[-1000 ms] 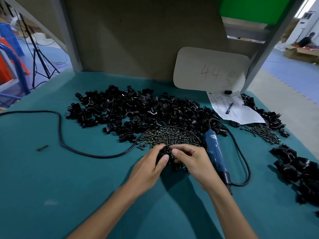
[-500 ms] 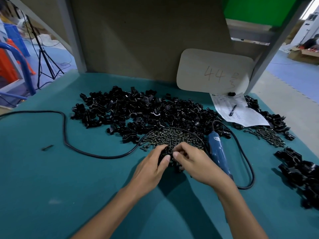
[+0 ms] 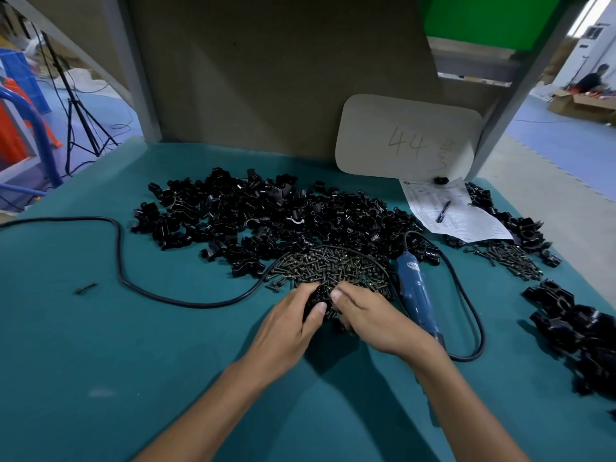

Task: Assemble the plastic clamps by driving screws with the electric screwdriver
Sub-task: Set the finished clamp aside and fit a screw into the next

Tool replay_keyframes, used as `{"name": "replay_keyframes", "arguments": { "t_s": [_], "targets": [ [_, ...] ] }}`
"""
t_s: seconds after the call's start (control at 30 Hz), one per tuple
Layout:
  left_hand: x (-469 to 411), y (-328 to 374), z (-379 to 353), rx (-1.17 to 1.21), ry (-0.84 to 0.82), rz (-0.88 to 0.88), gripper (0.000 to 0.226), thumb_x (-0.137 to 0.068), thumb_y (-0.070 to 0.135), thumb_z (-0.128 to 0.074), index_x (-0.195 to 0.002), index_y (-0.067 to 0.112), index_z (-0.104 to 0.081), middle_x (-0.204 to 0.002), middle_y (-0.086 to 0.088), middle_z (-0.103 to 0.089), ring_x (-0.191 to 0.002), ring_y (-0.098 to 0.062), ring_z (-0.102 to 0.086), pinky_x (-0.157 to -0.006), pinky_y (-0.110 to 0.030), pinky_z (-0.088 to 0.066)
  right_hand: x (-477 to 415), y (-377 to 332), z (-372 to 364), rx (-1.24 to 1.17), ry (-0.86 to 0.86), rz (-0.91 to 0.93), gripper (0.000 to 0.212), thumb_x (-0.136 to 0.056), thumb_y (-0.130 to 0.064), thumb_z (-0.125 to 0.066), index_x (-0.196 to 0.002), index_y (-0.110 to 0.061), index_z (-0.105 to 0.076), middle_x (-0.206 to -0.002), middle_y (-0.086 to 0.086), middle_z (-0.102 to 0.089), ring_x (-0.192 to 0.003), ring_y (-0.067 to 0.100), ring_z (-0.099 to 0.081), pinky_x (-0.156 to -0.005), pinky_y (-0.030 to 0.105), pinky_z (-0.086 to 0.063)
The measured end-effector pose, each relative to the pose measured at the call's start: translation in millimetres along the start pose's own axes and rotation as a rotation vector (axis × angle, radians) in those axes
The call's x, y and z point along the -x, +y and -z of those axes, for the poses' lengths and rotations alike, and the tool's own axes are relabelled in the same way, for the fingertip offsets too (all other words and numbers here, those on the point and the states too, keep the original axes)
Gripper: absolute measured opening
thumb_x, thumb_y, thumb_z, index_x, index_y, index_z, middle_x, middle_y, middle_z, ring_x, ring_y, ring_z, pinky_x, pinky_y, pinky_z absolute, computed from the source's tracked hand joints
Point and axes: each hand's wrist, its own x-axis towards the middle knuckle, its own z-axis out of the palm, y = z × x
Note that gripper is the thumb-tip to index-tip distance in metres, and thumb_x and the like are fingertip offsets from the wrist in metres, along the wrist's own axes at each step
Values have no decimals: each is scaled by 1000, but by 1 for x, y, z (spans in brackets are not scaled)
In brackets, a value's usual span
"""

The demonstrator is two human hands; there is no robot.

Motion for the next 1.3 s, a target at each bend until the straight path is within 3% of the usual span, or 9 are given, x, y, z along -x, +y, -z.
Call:
{"name": "replay_keyframes", "arguments": {
  "t_s": [0.27,0.4,0.5,0.67,0.83,0.93,1.07,1.2,1.3],
  "targets": [
    [-1,-1,2,49,-43,0,28,-102,56,-35,-121,38,-47,-83,10,-57,-76,-7,-55,-68,-37,-47,5,1,8,179,-55,116,5,-109,-30,-43,-106,-27,-44,-89,5,-58,-78,20,-53,-72,42,-46],
    [-2,1,2,32,-26,-26,28,-103,56,-35,-123,39,-47,-80,16,-55,-74,-3,-54,-61,-31,-41,4,-3,8,179,-67,110,20,-110,-35,-40,-96,-22,-46,-77,-2,-50,-68,14,-43,-64,35,-39],
    [0,3,2,14,-15,-53,27,-104,50,-36,-126,37,-46,-89,21,-56,-84,1,-54,-65,-26,-41,0,-3,7,157,-37,56,36,-110,-40,-37,-85,-16,-47,-71,-1,-48,-64,11,-41,-64,37,-40],
    [1,4,3,-19,-10,-43,41,-103,54,-32,-135,33,-45,-118,12,-60,-106,-6,-55,-88,-38,-49,2,-4,6,175,0,3,44,-107,-51,-36,-78,-23,-55,-69,-7,-57,-65,8,-52,-68,35,-46],
    [2,-1,-1,3,1,32,54,-100,65,-27,-144,35,-36,-134,7,-56,-118,-7,-52,-90,-30,-42,19,31,49,570,372,-264,55,-94,-70,-40,-120,-23,-50,-103,-3,-57,-91,22,-58,-71,32,-43],
    [0,-2,-3,0,-8,38,53,-101,64,-27,-145,35,-34,-133,4,-57,-116,-10,-54,-87,-30,-43,30,58,59,631,309,-573,69,-91,-70,-55,-133,-19,-36,-108,10,-61,-96,37,-60,-72,40,-45],
    [0,-4,-3,-52,-22,37,53,-101,63,-26,-147,36,-33,-137,7,-54,-119,-9,-52,-89,-30,-41,32,79,62,164,345,-549,59,-93,-51,-68,-129,-9,-48,-103,6,-64,-91,28,-61,-76,41,-48],
    [1,-1,-3,-117,-42,26,57,-99,66,-21,-146,36,-33,-130,11,-55,-114,-8,-52,-88,-31,-41,29,81,59,-929,648,-411,23,-102,-27,-58,-109,-5,-63,-82,6,-65,-69,23,-64,-63,34,-59],
    [1,2,-3,-176,-59,23,59,-98,65,-20,-146,34,-34,-128,11,-55,-111,-9,-52,-89,-32,-42,19,71,49,-1607,772,-243,27,-97,-33,-59,-106,-9,-52,-84,6,-65,-68,19,-68,-67,33,-61]
  ]
}}
